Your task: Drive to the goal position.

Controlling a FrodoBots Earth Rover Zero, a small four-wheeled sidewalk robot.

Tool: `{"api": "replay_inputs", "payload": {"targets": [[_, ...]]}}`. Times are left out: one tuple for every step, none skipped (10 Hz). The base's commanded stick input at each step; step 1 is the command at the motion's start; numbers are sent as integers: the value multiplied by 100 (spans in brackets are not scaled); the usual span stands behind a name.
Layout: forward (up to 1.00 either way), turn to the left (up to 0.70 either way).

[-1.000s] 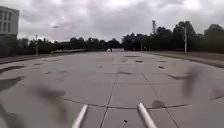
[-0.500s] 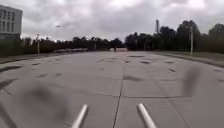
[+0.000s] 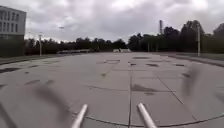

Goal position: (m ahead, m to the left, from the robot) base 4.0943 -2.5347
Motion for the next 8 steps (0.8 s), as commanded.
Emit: {"api": "replay_inputs", "payload": {"targets": [[100, -27], [100, -27], [100, -27], [100, -27], [100, -27], [100, -27], [100, -27], [100, -27]]}}
